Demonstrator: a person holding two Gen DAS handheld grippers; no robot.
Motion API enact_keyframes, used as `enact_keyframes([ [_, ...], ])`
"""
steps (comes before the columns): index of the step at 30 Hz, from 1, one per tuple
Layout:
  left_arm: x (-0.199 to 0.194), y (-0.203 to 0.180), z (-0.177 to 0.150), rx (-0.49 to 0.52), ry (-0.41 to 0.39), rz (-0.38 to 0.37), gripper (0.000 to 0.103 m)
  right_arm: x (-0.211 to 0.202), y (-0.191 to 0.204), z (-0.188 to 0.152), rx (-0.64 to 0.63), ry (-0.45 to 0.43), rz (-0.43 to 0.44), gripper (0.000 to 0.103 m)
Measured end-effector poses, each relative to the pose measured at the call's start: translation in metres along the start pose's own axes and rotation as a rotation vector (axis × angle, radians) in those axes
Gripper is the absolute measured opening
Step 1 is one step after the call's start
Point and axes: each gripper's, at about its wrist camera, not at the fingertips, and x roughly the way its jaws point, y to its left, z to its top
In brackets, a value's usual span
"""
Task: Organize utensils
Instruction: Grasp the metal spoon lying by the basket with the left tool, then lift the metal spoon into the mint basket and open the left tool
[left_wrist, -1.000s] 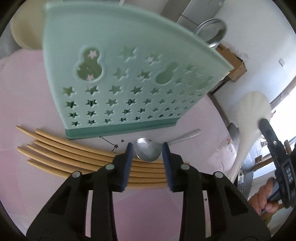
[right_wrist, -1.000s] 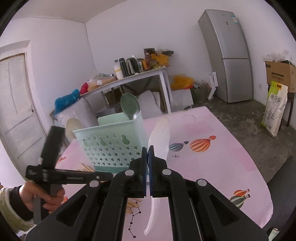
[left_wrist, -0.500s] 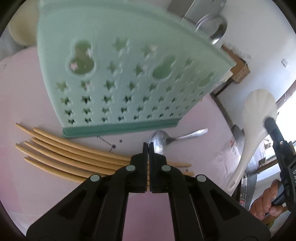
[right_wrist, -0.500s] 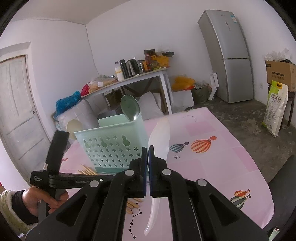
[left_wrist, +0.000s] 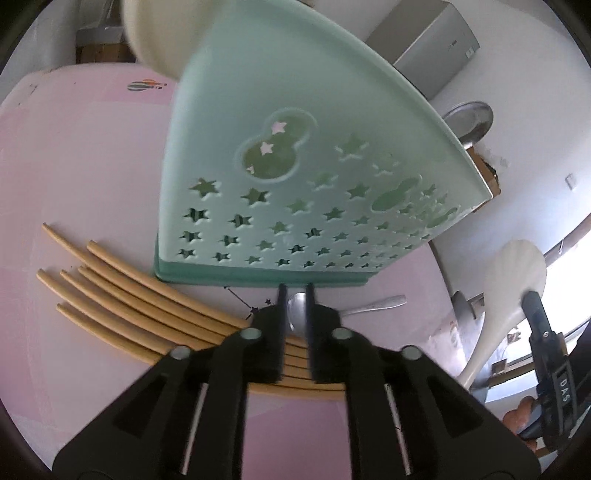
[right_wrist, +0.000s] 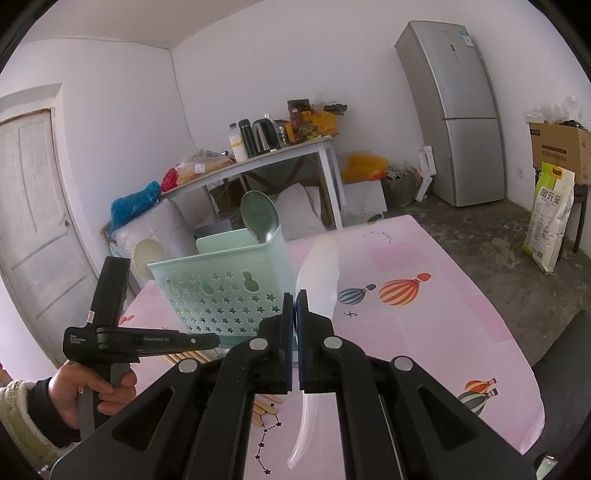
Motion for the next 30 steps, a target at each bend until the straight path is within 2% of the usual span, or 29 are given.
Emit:
enact_keyframes([
  [4, -0.007, -0.001, 0.001, 0.013, 0.002, -0.003, 0.022, -0.001, 0.000, 0.001, -0.001, 0.000, 0.001, 0.002],
  [6, -0.004, -0.003, 0.000, 0.029, 0.032, 0.027, 0.026, 0.000, 0.001, 0.001, -0.004, 0.001, 0.002, 0.002],
  [10, 0.016, -0.008, -0.003, 0.059, 0.123, 0.071, 0.026, -0.001, 0.003, 0.002, -0.013, 0.002, 0.002, 0.002],
  [14, 0.021, -0.016, -0.005, 0.101, 0.130, 0.100, 0.023, -0.003, 0.003, 0.003, -0.018, 0.001, -0.003, 0.002],
  [17, 0.022, -0.019, -0.008, 0.112, 0.126, 0.115, 0.010, -0.002, 0.002, 0.002, -0.014, 0.005, -0.003, 0.002],
  [19, 0.021, -0.016, -0.010, 0.102, 0.120, 0.107, 0.007, -0.001, 0.002, 0.002, -0.013, 0.007, -0.004, 0.002],
  [22, 0.029, -0.020, -0.016, 0.106, 0.084, 0.103, 0.005, -0.001, 0.002, 0.002, -0.015, 0.007, -0.006, 0.002],
  [24, 0.020, -0.027, -0.018, 0.137, 0.036, 0.093, 0.003, -0.003, 0.002, 0.002, -0.020, 0.003, -0.013, 0.002],
  [26, 0.014, -0.043, -0.023, 0.189, -0.015, 0.104, 0.002, -0.004, 0.003, 0.003, -0.022, -0.001, -0.019, 0.002],
  [30, -0.029, -0.074, -0.031, 0.342, -0.176, 0.165, 0.000, -0.007, 0.004, 0.004, -0.021, -0.011, -0.031, 0.002],
])
